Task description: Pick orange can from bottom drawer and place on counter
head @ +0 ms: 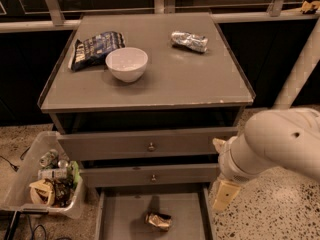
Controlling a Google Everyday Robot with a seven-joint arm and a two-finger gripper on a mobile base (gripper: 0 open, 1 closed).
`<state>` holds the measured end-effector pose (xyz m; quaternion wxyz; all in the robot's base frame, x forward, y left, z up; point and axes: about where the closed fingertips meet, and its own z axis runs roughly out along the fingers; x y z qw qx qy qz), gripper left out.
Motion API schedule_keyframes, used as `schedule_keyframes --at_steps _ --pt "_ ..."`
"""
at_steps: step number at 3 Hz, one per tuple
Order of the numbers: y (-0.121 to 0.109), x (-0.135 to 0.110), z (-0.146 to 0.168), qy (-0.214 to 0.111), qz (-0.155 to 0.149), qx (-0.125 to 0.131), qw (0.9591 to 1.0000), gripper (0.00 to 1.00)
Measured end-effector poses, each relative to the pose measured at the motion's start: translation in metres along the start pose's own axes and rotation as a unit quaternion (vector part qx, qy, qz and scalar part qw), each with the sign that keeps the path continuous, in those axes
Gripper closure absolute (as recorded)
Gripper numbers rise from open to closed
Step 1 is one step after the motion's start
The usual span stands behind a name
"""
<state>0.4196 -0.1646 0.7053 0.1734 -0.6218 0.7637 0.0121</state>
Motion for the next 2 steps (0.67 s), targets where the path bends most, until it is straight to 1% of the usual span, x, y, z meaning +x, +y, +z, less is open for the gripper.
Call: schedule_keyframes --at_steps 1,2 --pt "-0.0099 0.0081 0.0026 0.016 0.016 0.025 0.9994 0.0" --pt "-0.0095 0.0082 0.0021 0.016 0.016 0.025 0.9994 0.0"
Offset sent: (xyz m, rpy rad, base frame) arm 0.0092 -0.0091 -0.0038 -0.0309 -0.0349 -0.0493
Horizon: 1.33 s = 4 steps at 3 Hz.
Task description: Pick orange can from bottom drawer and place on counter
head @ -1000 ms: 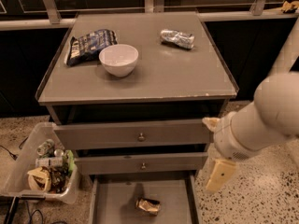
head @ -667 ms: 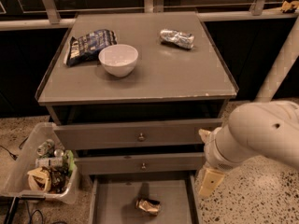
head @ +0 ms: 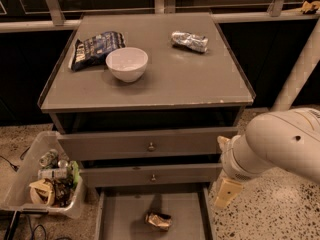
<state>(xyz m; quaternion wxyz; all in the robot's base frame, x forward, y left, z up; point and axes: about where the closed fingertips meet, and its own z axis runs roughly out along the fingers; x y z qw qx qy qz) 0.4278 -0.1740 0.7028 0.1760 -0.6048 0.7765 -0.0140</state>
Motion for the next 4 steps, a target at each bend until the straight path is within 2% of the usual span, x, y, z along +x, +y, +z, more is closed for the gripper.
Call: schedule_keyframes --at_steps 1,2,3,4 --pt "0.006 -0.009 0.005 0.005 -0.012 -0.006 0.9999 0.0" --pt "0.012 -0.007 0.045 0.005 -0.015 -0.022 0.9996 0.0" --pt "0.023 0.015 0.108 -0.015 -0.005 -0.042 0.999 0.0" --pt "0.033 0.03 0.16 -0.062 -0.004 -0.042 0.9972 0.0"
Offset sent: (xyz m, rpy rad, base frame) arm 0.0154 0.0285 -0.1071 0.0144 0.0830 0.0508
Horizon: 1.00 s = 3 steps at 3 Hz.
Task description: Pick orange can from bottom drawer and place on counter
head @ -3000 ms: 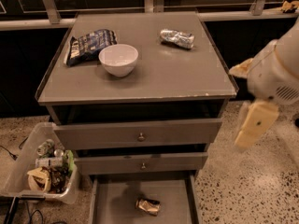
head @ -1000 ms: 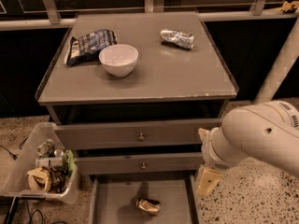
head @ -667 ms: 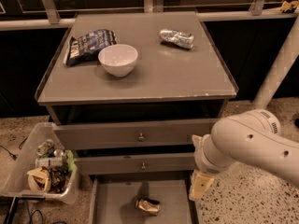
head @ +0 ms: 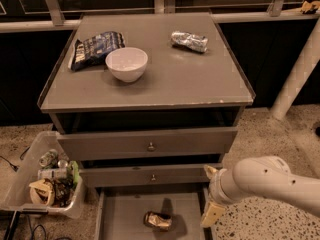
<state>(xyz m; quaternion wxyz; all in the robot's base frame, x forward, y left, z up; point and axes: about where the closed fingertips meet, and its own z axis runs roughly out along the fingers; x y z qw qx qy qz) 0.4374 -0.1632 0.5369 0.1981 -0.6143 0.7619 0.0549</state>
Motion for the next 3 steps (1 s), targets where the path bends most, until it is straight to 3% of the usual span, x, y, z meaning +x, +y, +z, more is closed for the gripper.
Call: schedule_keyframes --at_steps 1,2,3 --pt "0.009 0.016 0.038 -0.041 -0.011 0.0 0.9991 0.0" --pt "0.019 0.033 0.083 -0.055 -0.006 -0.007 0.9985 0.0" --pt "0.026 0.053 0.135 -0.047 0.023 -0.04 0.9978 0.0"
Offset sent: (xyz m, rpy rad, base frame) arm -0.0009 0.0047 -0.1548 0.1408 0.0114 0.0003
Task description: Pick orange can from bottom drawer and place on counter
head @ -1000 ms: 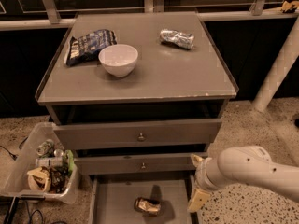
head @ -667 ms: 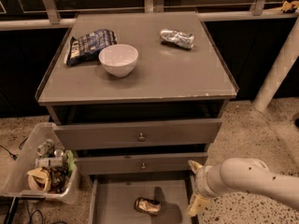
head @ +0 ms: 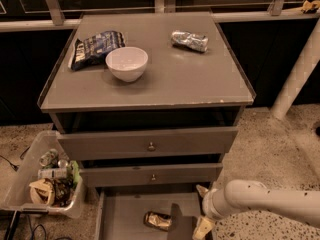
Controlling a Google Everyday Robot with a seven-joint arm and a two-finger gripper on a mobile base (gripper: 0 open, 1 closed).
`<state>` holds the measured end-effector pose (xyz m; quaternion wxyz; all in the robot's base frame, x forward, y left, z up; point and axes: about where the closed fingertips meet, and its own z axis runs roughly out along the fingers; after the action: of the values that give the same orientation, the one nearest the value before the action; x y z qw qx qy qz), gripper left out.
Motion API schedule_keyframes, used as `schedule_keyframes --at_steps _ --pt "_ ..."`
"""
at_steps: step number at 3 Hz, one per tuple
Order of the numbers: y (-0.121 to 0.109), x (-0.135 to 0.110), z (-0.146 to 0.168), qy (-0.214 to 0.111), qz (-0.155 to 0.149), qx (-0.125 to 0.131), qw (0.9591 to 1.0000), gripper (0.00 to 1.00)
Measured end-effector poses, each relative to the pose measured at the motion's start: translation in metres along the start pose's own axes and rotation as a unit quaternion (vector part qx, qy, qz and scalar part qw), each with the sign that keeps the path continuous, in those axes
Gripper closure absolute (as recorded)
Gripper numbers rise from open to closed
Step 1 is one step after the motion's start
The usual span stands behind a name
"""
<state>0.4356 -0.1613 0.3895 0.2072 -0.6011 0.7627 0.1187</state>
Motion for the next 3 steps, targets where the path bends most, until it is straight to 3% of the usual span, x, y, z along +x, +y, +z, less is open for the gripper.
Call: schedule_keyframes --at_steps 2,3 --pt "0.006 0.006 0.014 0.0 0.007 -0.012 0.9999 0.0" --pt "0.009 0.003 0.026 -0.018 0.005 -0.028 0.9994 0.0"
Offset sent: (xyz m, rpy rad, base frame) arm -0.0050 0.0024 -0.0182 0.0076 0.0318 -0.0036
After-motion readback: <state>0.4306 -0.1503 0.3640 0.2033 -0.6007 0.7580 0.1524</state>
